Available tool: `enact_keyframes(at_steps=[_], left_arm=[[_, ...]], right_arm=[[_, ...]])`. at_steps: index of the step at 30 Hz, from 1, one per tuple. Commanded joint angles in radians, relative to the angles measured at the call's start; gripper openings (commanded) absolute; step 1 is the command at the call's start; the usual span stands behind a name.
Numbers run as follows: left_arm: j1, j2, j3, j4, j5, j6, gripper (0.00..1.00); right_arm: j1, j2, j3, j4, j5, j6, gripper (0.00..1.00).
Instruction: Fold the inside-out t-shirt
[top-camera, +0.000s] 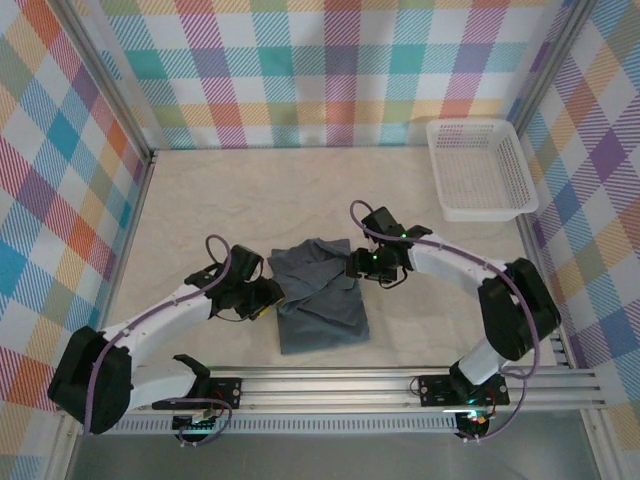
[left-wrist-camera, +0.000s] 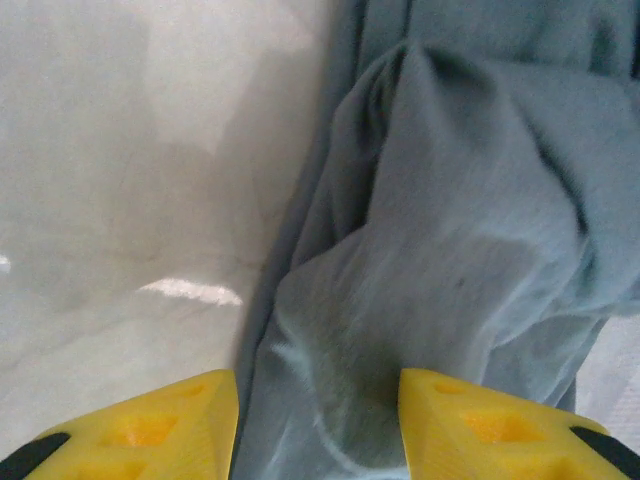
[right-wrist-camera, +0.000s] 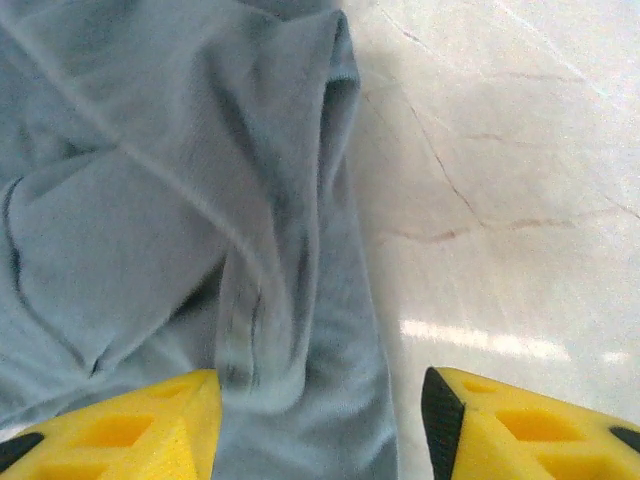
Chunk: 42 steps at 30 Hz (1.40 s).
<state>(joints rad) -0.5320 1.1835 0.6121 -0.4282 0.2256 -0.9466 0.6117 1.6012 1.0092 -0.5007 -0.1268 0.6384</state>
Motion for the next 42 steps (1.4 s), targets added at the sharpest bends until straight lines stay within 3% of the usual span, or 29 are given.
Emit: enact_keyframes(at_steps=[1,3,5,7,9,12,17,21,23,24,29,32,35,42], left_arm=[[-0.006,0.071,0.031,0.105,-0.005,0.004,0.45],[-0.006,0.111,0.017,0.194,0.026,-0.014,0.41],[-0.006,0.14,0.005,0.265,0.057,-0.04,0.22],[-0.005,0.135,0.015,0.272,0.053,-0.048,0.06],[0.0,0.105,0.043,0.241,0.02,-0.046,0.0],[0.048,0.086,0.099,0.197,-0.023,-0.066,0.0],[0.181,0.242,0.18,0.328,0.076,-0.095,0.02],[0.245,0.421,0.304,0.345,0.099,-0.055,0.22],[0.296,0.479,0.327,0.378,0.093,-0.07,0.34],[0.318,0.495,0.33,0.404,0.095,-0.074,0.4],[0.415,0.451,0.337,0.359,0.087,-0.007,0.54],[0.417,0.377,0.33,0.228,0.036,0.145,0.58],[0.378,0.344,0.307,0.089,-0.036,0.276,0.56],[0.284,0.337,0.212,0.22,0.052,0.302,0.56]], right_arm=[[0.006,0.067,0.032,0.098,-0.107,0.004,0.47],[0.007,0.097,0.048,0.124,-0.14,0.018,0.32],[0.006,0.11,0.076,0.115,-0.15,0.03,0.11],[0.006,0.105,0.092,0.11,-0.179,0.041,0.02],[0.005,0.098,0.118,0.091,-0.213,0.051,0.0],[-0.013,0.112,0.177,0.047,-0.235,0.089,0.0],[-0.123,0.242,0.261,0.128,-0.312,0.197,0.0],[-0.173,0.409,0.409,0.157,-0.355,0.181,0.14],[-0.211,0.483,0.503,0.113,-0.357,0.153,0.33],[-0.226,0.502,0.538,0.088,-0.358,0.144,0.36],[-0.279,0.421,0.538,0.042,-0.352,0.022,0.49],[-0.282,0.326,0.431,0.029,-0.266,-0.07,0.56],[-0.279,0.287,0.303,0.077,-0.249,-0.114,0.57],[-0.241,0.353,0.249,0.154,-0.313,-0.158,0.59]])
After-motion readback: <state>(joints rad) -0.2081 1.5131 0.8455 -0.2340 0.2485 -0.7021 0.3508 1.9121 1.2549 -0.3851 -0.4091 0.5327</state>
